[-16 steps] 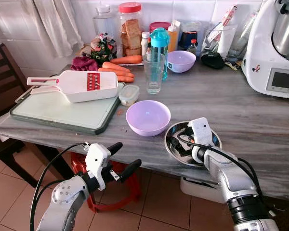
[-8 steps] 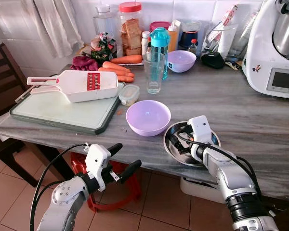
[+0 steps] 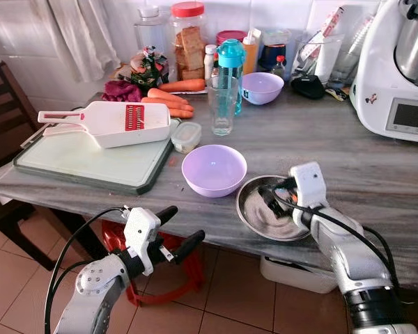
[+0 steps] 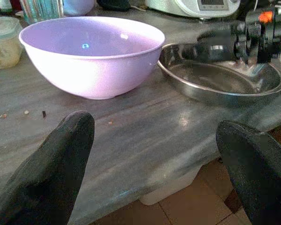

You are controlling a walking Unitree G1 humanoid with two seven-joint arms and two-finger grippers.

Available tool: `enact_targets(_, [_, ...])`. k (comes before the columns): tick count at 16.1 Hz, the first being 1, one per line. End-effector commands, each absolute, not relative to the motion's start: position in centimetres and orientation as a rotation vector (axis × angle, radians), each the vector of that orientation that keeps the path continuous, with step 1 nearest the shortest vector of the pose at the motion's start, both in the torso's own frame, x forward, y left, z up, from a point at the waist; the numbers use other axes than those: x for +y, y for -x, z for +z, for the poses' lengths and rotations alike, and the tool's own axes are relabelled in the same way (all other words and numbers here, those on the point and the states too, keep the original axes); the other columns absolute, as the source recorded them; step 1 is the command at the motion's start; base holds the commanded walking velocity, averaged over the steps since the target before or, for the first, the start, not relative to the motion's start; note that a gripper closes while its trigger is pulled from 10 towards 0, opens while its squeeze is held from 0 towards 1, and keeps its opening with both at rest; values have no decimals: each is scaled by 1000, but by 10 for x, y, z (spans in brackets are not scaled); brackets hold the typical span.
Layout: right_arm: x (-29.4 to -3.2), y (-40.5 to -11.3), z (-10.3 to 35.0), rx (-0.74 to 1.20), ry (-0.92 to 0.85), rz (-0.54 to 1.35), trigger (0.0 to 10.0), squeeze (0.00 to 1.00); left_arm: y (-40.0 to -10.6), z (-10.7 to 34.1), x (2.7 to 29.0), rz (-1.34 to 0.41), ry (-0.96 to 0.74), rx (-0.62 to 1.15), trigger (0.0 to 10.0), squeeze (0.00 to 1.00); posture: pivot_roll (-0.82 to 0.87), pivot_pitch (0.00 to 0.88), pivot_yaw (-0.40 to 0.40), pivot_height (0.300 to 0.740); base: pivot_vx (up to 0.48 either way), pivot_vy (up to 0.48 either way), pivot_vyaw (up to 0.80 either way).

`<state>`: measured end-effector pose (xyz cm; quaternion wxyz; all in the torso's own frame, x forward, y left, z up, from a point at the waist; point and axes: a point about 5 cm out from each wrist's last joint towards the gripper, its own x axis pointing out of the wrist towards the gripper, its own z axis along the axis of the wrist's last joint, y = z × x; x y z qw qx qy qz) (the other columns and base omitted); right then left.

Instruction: Setting the table

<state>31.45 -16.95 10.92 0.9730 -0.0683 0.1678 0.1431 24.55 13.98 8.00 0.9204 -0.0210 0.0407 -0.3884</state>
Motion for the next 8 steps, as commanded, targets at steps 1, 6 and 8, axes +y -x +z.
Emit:
enact_targets(1, [-170, -312, 109, 362, 153, 293, 10000, 427, -248, 82, 140, -796, 25, 79, 10000, 0, -1, 8, 53, 740, 0, 0, 0])
enact_targets(6, [-163, -310, 99, 404, 144, 317, 10000, 420, -247, 82, 140, -793, 29, 87, 10000, 0, 4, 8, 55, 740, 0, 0, 0])
enact_targets(8, [-158, -312, 96, 413, 133, 330, 10000, 420, -246, 82, 140, -793, 26, 89, 10000, 0, 4, 8, 55, 740, 0, 0, 0])
